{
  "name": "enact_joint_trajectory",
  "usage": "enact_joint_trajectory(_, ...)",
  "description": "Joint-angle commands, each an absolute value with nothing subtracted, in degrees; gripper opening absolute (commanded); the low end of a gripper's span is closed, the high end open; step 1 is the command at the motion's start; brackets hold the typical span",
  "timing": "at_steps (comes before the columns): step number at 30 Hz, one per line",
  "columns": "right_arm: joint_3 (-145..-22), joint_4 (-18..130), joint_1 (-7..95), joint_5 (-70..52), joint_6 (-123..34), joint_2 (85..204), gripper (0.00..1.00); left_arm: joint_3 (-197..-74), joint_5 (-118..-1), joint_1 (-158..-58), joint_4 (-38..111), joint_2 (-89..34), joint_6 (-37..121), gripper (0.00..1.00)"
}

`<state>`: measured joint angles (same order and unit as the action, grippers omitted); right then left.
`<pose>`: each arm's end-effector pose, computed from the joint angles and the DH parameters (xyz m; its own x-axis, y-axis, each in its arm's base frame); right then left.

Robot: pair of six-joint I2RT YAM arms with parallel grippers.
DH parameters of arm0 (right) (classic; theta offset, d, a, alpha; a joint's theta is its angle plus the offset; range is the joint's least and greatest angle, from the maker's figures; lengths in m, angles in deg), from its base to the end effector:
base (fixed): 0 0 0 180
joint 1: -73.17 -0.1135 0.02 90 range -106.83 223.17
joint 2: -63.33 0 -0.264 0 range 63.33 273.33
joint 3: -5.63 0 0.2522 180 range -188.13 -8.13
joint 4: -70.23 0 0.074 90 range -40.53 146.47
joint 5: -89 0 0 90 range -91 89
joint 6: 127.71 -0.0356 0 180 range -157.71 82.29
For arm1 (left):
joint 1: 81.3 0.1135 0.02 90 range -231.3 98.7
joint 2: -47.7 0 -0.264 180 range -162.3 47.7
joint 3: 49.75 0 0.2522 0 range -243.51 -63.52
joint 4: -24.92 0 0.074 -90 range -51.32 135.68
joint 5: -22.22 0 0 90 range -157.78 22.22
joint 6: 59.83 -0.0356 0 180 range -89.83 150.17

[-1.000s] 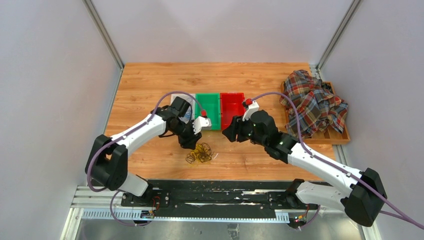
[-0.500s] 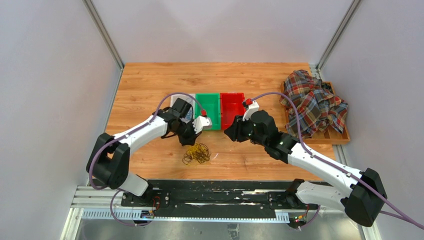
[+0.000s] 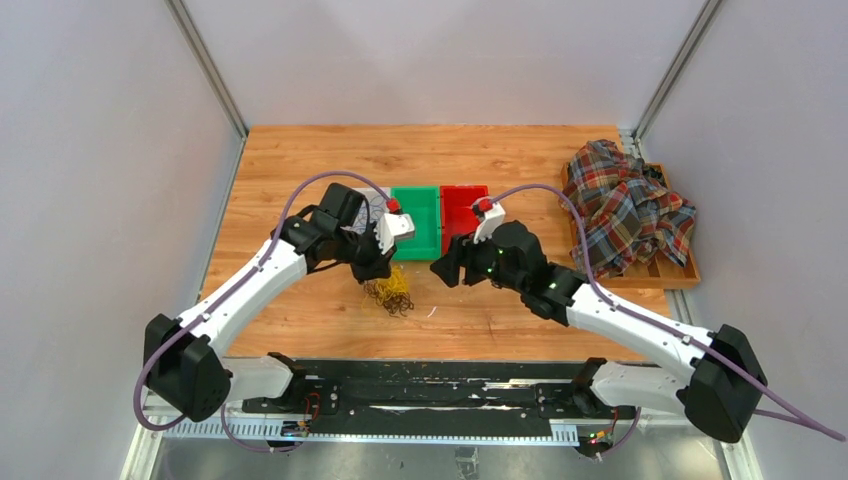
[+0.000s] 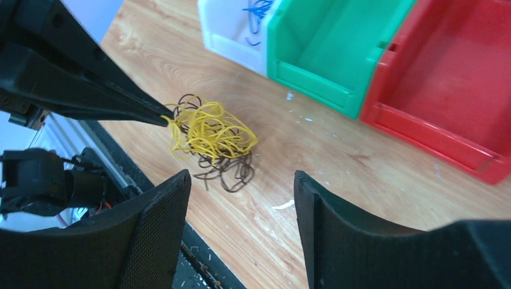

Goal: Untangle the cables

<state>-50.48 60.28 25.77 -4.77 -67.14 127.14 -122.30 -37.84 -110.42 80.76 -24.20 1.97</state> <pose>0.1728 0.1913 0.2834 -0.5605 0.1148 -0.8202 -0.5758 0.6577 0.4856 0.2098 -0.1372 0.2812 -0.3152 0.6443 -0.6967 0.9299 0.3562 -0.0914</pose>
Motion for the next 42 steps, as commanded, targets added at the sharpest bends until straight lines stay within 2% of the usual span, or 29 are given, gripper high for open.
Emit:
enact_joint_trajectory(1,-53.3,65.8,21.7,-7.7,-63.9,130.0,0.65,-125.5,-33.2,-110.8,84.3,-22.3,6.5,0.04)
enact_joint_trajectory(9,-54.0,72.8,16.7,-8.9,-60.3,134.4,0.67,-132.3,-30.9,-110.8,88.6,-21.3,12.9,0.01)
enact_joint_trajectory(19,-55.8,73.8,16.0,-7.5,-60.6,140.0,0.66,-131.9,-29.1,-110.8,88.8,-19.6,16.5,0.01)
enact_joint_trajectory(23,-56.3,75.1,16.0,-8.5,-61.6,143.3,0.62,-132.0,-27.9,-110.9,88.8,-20.7,16.3,0.01)
enact_joint_trajectory(26,-57.2,75.4,16.0,-9.1,-62.2,145.8,0.51,-131.5,-27.5,-110.8,88.8,-21.7,15.5,0.01)
enact_joint_trajectory(27,-57.3,75.5,16.0,-9.0,-62.5,146.3,0.45,-131.1,-27.5,-110.8,88.8,-21.9,14.9,0.05)
enact_joint_trajectory(29,-57.1,74.9,16.1,-8.0,-63.0,147.1,0.33,-129.6,-28.8,-110.9,88.9,-22.1,12.6,0.30)
enact_joint_trajectory(31,-56.4,74.1,16.6,-7.0,-64.2,147.5,0.21,-127.1,-32.6,-110.8,88.9,-21.6,9.1,0.46)
enact_joint_trajectory(33,-55.1,73.9,17.0,-6.9,-65.3,147.6,0.08,-124.0,-36.8,-110.8,88.8,-20.6,4.3,0.67)
enact_joint_trajectory(34,-54.5,73.6,17.2,-6.5,-65.8,147.5,0.02,-122.4,-38.7,-110.8,88.8,-20.1,2.2,0.73)
enact_joint_trajectory(36,-53.3,72.7,17.3,-5.5,-66.5,147.5,0.01,-119.0,-41.3,-110.8,88.8,-19.5,-1.0,0.79)
enact_joint_trajectory(42,-51.0,70.8,17.4,-2.5,-67.9,146.8,0.01,-115.6,-43.7,-110.8,87.0,-19.3,-4.2,0.78)
